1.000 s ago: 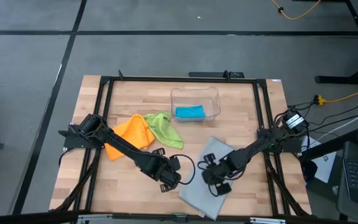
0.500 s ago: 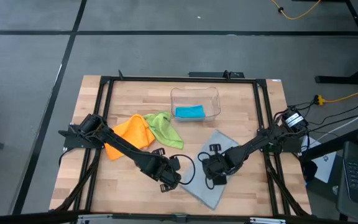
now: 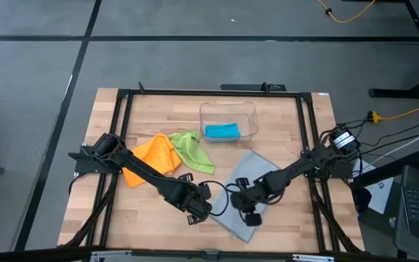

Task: Fold microfiber towels
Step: Fold the gray towel

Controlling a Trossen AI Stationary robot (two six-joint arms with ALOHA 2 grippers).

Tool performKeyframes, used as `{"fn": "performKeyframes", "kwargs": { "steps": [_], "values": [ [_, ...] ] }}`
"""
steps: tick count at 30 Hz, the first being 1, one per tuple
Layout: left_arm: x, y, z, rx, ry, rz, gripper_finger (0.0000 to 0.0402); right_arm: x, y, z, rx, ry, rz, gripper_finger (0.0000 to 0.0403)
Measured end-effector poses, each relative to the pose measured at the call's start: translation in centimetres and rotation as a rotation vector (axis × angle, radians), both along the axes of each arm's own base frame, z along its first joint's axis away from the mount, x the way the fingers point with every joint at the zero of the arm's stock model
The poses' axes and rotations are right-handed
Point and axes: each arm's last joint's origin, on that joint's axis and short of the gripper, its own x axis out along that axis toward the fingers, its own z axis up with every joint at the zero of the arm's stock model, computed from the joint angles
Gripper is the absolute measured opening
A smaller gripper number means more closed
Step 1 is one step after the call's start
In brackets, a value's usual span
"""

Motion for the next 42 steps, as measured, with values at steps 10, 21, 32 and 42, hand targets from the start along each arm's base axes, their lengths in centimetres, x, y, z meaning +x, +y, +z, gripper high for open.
{"fn": "performKeyframes", "kwargs": {
  "steps": [10,21,32,42],
  "values": [
    [0.0,0.0,0.0,0.001,0.002,-0.011,0.0120,-0.2,-1.1,1.9,-0.151,0.082,-0.521,0.0070],
    [0.0,0.0,0.0,-0.001,0.002,-0.012,0.0120,-3.1,-4.0,-2.1,-0.138,0.010,-1.150,0.0070],
    [0.0,0.0,0.0,-0.001,0.002,-0.012,0.0120,-2.6,-5.4,-4.5,-0.133,-0.174,-0.879,0.0062],
    [0.0,0.0,0.0,0.002,0.003,-0.018,0.0120,-0.6,-5.9,-3.9,-0.120,-0.173,-0.281,0.0061]
  ]
}}
